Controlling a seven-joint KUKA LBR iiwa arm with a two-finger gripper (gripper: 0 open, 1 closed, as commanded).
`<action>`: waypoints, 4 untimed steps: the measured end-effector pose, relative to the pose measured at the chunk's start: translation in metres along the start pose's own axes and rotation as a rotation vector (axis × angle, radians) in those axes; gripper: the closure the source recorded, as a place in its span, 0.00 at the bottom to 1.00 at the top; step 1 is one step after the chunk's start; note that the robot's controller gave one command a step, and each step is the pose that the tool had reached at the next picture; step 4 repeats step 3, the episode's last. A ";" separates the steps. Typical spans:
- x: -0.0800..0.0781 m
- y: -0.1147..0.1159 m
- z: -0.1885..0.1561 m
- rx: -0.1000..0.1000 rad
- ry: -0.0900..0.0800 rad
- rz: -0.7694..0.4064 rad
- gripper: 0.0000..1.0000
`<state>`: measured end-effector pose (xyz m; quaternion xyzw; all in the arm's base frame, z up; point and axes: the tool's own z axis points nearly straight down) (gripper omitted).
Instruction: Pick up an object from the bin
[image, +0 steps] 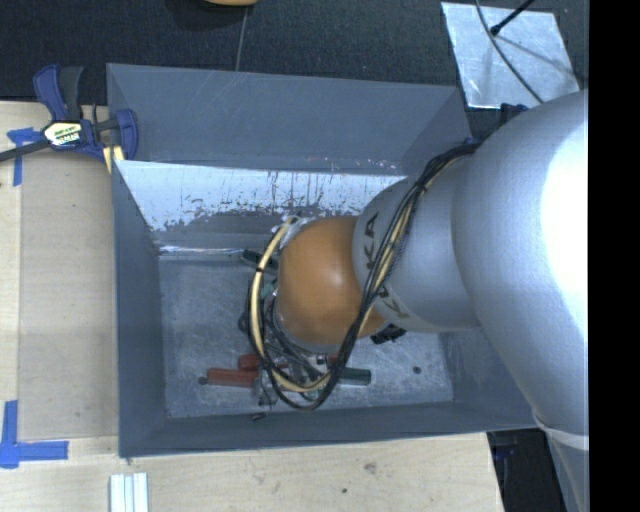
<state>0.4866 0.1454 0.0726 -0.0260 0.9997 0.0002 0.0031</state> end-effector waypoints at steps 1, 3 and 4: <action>0.000 0.000 0.000 0.000 0.000 -0.008 1.00; 0.000 0.000 -0.012 0.000 0.001 -0.007 1.00; 0.000 0.000 -0.012 0.000 0.001 -0.007 1.00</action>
Offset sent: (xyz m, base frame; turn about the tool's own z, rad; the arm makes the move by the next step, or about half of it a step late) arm -0.0002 0.0001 0.0139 0.0000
